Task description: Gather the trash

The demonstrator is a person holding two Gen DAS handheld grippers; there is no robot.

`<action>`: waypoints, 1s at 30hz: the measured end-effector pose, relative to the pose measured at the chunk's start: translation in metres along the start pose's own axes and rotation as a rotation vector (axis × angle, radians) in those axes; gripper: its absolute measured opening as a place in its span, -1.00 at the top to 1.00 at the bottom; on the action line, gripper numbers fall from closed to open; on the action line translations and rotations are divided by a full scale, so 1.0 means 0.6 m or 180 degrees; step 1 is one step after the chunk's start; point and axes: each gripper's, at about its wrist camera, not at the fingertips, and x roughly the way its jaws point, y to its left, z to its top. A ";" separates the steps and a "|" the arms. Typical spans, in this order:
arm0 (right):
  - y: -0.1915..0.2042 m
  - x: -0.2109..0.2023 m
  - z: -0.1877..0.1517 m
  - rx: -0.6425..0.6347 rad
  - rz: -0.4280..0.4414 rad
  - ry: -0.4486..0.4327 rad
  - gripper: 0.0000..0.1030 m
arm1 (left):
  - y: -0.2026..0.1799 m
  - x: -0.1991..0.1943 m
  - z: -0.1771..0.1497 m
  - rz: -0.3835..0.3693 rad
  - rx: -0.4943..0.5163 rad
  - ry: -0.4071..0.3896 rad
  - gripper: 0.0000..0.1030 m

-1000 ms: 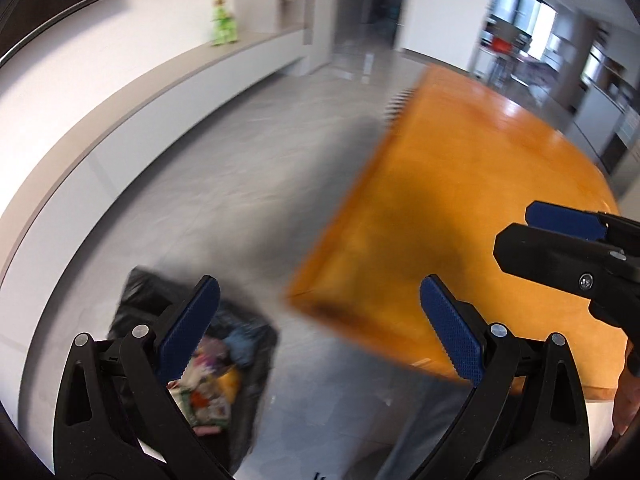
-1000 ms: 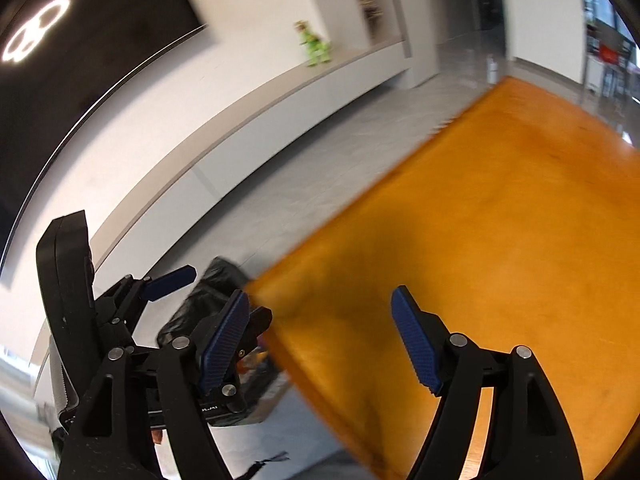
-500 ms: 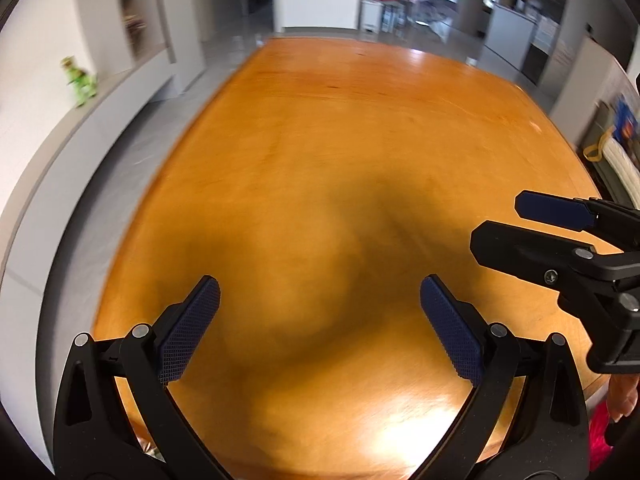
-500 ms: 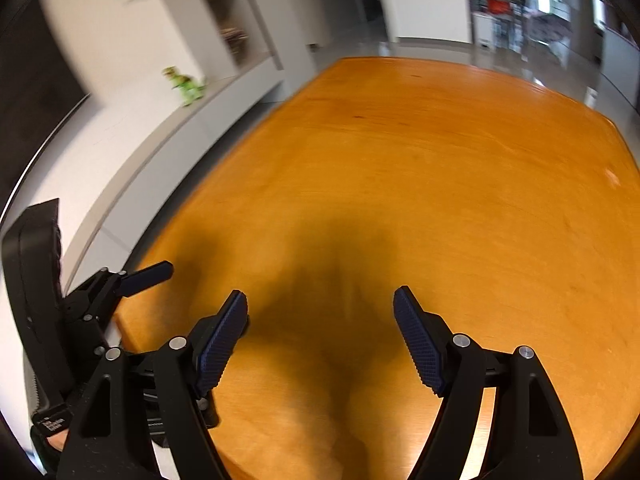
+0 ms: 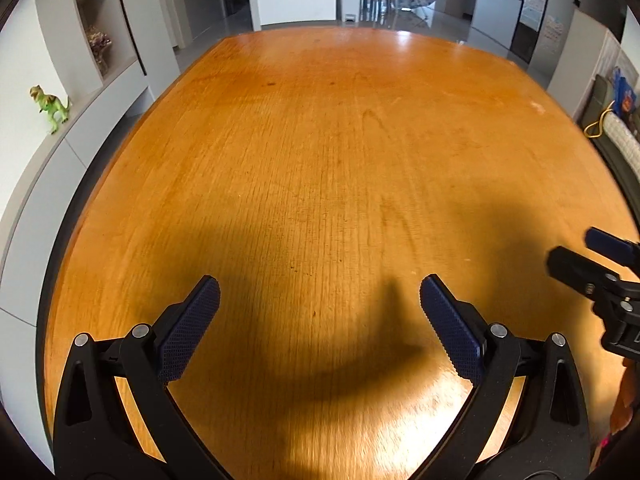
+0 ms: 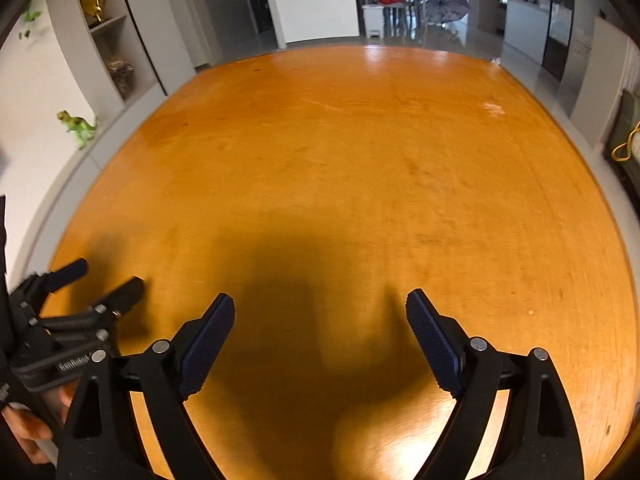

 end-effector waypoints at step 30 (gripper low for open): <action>-0.023 0.054 0.010 0.0038 -0.0399 -0.0102 -0.95 | 0.008 0.033 0.017 -0.0002 -0.0173 -0.0069 -0.88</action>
